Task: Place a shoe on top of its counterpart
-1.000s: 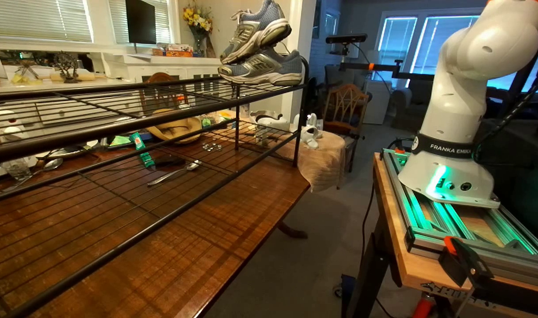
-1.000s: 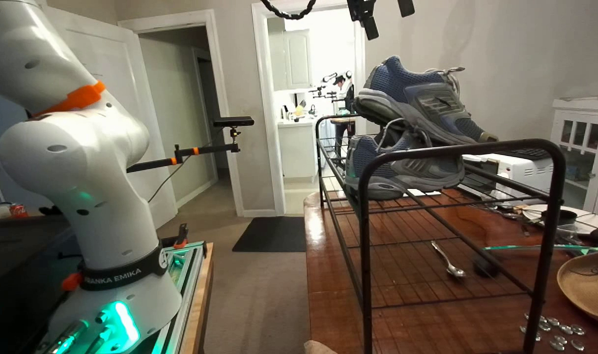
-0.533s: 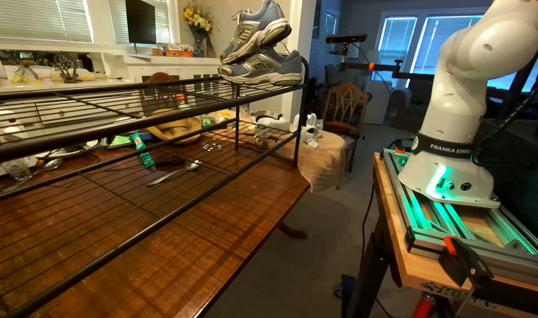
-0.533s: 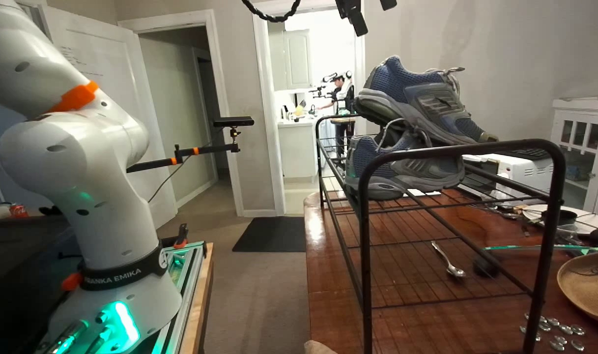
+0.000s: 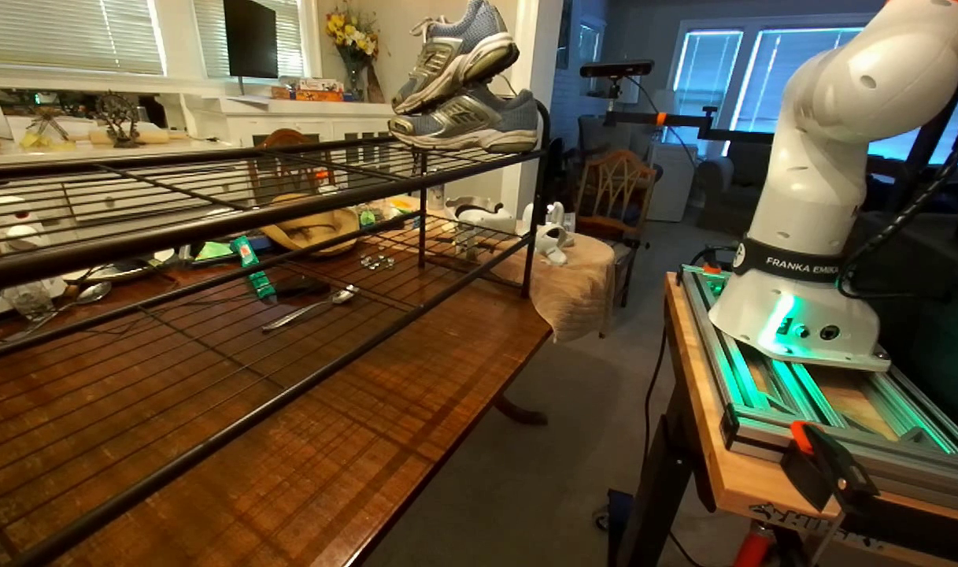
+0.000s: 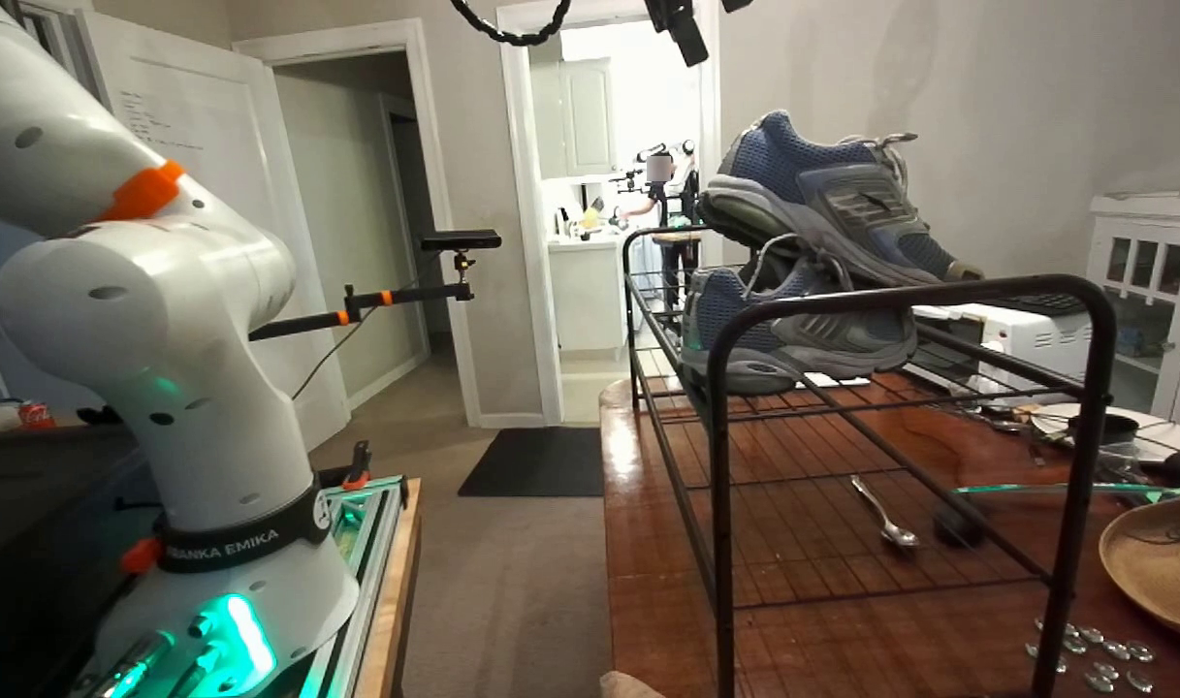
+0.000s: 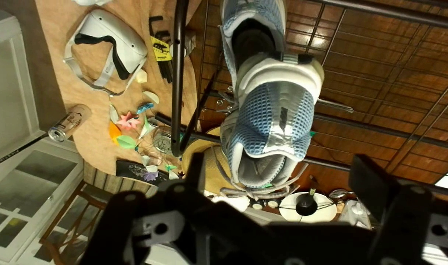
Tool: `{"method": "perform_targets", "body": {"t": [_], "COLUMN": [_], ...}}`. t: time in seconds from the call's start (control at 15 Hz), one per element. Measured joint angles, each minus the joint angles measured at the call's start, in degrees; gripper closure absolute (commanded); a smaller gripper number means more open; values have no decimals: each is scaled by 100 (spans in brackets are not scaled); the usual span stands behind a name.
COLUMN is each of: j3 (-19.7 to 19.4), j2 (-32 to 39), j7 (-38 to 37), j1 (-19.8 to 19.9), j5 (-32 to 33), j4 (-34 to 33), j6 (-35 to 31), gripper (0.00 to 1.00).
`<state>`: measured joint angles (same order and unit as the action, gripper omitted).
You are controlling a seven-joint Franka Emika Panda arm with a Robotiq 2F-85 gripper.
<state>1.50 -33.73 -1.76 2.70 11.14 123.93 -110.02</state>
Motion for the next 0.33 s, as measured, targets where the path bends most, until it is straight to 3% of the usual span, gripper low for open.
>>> {"method": "perform_targets", "body": {"t": [0.33], "j3": [5], "j2": [-43], "j7": [-25], "j1": [1], "j5": [11], "j4": [57], "j6": [0], "gripper": [0]}}
